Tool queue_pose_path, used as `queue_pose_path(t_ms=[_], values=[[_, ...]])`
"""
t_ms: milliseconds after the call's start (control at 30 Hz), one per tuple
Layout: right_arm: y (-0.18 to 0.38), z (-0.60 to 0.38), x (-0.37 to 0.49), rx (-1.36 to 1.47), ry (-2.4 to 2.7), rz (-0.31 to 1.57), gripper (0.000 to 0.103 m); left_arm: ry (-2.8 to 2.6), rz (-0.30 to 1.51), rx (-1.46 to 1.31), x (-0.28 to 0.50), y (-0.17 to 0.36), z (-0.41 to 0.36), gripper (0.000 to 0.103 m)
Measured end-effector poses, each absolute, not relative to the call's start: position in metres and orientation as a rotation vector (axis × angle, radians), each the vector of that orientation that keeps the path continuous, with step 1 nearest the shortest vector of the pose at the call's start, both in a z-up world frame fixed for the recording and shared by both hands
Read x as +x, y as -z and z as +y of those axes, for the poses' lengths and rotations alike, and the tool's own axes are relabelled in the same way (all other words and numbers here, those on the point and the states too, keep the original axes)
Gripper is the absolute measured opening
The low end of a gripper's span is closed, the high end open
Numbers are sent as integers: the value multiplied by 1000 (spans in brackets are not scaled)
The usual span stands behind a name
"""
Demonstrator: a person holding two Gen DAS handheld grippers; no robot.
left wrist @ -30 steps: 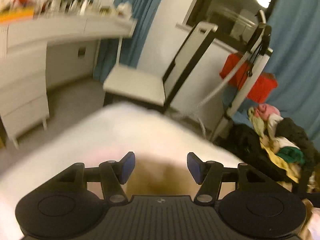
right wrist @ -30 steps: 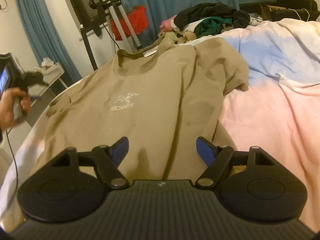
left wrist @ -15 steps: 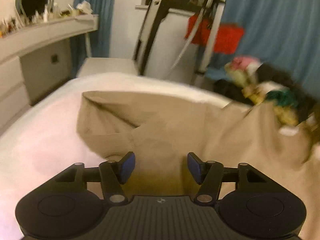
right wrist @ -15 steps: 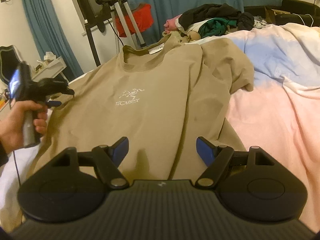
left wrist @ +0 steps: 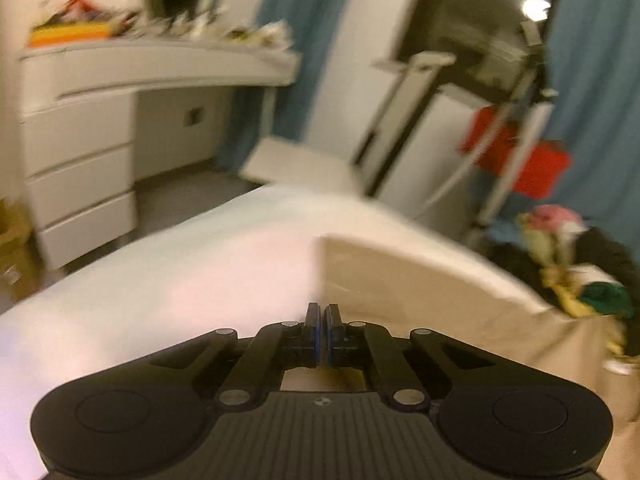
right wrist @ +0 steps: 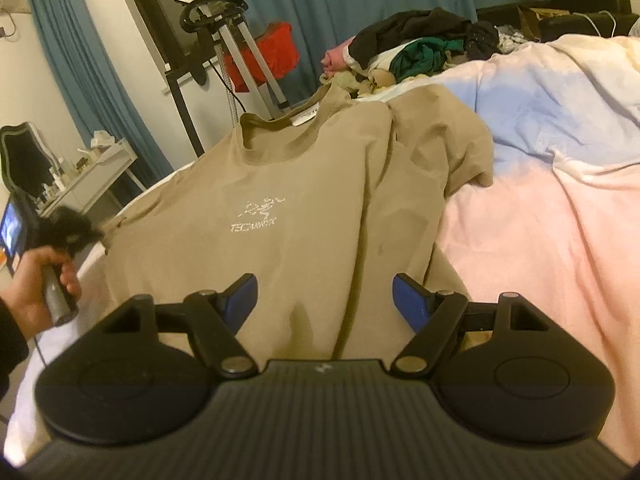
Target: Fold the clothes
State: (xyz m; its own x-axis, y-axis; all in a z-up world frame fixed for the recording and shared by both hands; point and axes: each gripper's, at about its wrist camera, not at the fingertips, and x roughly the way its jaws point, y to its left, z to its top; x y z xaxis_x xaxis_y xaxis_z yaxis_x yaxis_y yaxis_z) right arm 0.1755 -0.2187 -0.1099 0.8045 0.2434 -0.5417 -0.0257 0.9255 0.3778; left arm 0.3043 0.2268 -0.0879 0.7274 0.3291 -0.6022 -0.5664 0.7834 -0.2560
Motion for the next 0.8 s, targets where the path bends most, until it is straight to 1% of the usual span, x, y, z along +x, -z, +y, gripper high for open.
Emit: queue_pose_path(t_ms=[67, 133, 167, 200, 233, 267, 300, 367, 467, 600, 700, 733, 800], values=[[110, -221, 175, 368, -144, 624, 76, -525, 590, -500, 291, 97, 238, 3], [110, -224, 175, 374, -144, 624, 76, -478, 597, -513, 271, 96, 239, 7], [110, -226, 175, 378, -146, 624, 76, -450, 623, -514, 260, 93, 236, 16], [110, -228, 175, 384, -146, 624, 76, -420, 649, -516, 248, 89, 233, 34], [110, -231, 175, 390, -146, 625, 76, -379, 680, -527, 234, 85, 231, 42], [110, -233, 174, 396, -147, 625, 76, -347, 704, -534, 218, 81, 226, 53], [109, -235, 173, 402, -151, 626, 76, -325, 738, -533, 202, 77, 218, 60], [106, -240, 170, 411, -157, 627, 76, -289, 830, -521, 168, 73, 199, 67], [101, -249, 162, 425, -167, 639, 76, -255, 975, -487, 122, 77, 178, 68], [91, -261, 139, 416, -200, 660, 77, -218, 1030, -497, 72, 87, 163, 69], [87, -272, 121, 476, -251, 715, 76, -190, 1046, -474, 57, 84, 157, 69], [86, -276, 114, 504, -251, 724, 77, -177, 1046, -468, 52, 83, 155, 71], [85, -281, 101, 553, -244, 751, 77, -150, 1081, -488, 43, 86, 155, 72]])
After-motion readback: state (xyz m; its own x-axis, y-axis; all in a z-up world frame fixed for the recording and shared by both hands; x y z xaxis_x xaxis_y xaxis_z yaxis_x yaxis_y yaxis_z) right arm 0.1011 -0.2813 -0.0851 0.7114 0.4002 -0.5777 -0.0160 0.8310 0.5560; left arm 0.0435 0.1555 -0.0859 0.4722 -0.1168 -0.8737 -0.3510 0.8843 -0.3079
